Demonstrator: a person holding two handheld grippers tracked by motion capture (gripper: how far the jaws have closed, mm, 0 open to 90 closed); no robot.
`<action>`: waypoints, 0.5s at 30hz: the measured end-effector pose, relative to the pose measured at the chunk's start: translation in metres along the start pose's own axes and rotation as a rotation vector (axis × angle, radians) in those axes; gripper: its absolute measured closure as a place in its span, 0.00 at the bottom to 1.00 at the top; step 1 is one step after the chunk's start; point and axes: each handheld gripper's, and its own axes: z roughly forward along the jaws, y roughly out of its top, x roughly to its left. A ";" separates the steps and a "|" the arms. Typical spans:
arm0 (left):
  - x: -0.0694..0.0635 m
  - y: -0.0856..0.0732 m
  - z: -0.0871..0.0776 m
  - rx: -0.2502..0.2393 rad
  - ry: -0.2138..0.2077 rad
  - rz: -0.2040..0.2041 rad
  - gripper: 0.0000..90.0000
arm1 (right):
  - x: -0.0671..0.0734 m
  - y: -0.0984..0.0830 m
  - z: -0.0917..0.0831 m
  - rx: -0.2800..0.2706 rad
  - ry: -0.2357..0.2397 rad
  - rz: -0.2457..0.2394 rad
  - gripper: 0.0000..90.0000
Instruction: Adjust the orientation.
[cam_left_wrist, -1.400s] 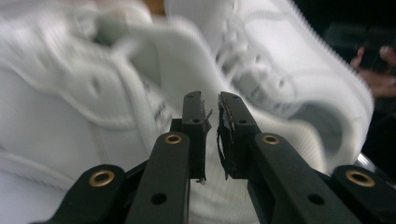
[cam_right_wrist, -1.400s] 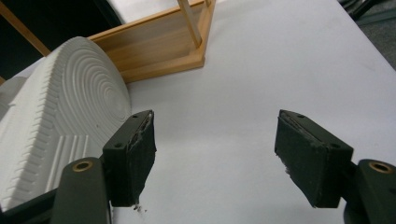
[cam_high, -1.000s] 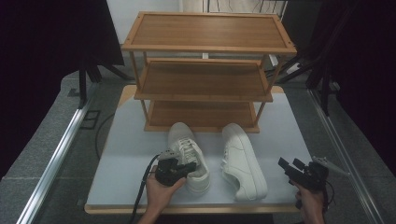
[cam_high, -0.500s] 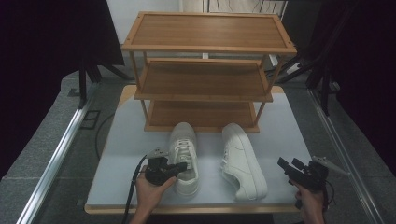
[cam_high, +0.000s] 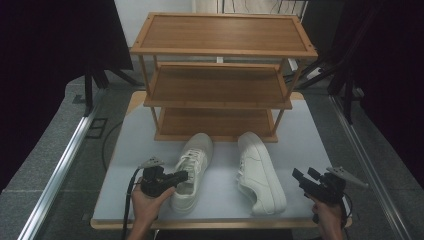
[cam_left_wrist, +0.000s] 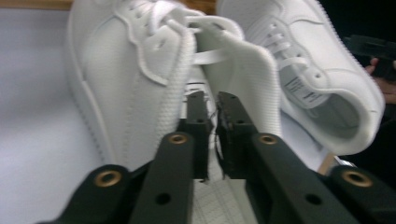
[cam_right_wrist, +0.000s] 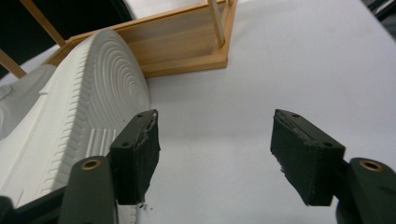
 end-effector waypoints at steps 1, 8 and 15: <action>-0.001 -0.001 -0.001 -0.012 -0.004 0.007 0.87 | 0.001 0.000 -0.001 -0.004 0.003 -0.011 0.43; -0.009 0.004 -0.027 -0.173 -0.033 0.043 0.74 | 0.014 0.005 -0.007 -0.024 0.034 -0.092 0.59; -0.005 0.004 -0.039 -0.212 -0.023 0.040 0.64 | 0.038 0.013 -0.013 -0.026 0.120 -0.191 0.73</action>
